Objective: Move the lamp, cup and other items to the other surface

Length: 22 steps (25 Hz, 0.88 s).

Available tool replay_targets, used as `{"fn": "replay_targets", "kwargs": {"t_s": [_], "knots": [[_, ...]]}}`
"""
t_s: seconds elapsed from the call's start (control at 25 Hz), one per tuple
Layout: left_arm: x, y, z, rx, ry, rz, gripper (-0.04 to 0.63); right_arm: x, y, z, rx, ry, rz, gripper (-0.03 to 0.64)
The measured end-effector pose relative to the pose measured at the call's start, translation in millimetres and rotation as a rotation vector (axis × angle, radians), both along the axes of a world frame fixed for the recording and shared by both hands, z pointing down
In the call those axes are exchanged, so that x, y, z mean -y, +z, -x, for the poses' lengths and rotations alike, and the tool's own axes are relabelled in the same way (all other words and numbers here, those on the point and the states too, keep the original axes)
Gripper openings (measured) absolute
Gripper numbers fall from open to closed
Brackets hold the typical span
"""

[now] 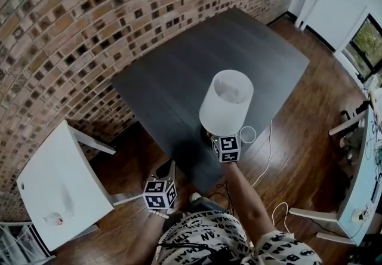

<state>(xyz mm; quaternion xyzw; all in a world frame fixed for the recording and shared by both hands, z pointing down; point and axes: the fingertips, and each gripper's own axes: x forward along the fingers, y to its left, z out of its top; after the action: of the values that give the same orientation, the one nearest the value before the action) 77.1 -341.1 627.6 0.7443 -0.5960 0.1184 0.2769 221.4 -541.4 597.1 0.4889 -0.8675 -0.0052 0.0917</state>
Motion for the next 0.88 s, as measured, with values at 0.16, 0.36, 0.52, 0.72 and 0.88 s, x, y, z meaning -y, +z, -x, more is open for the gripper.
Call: {"fn": "replay_targets", "kwargs": {"t_s": [0.16,0.36,0.52,0.72,0.88], "knots": [[-2,0,-1,0.003,0.008,0.001,0.002,-5,2,-4,0.022,0.033,-0.010,0.048],[-6,2,-1,0.005,0.017,0.005,0.002,-10,6,-9,0.036,0.058,0.000,0.077],[-7,2,-4,0.000,0.024,0.002,0.003,-13,10,-9,0.037,0.060,0.022,0.110],[-8,-3,-10,-0.003,0.032,-0.009,0.002,-26,9,-13,0.082,0.065,0.074,0.292],[-11,-8,-13,-0.016,0.027,-0.013,0.002,-45,4,-20,0.066,0.084,0.132,0.293]]}}
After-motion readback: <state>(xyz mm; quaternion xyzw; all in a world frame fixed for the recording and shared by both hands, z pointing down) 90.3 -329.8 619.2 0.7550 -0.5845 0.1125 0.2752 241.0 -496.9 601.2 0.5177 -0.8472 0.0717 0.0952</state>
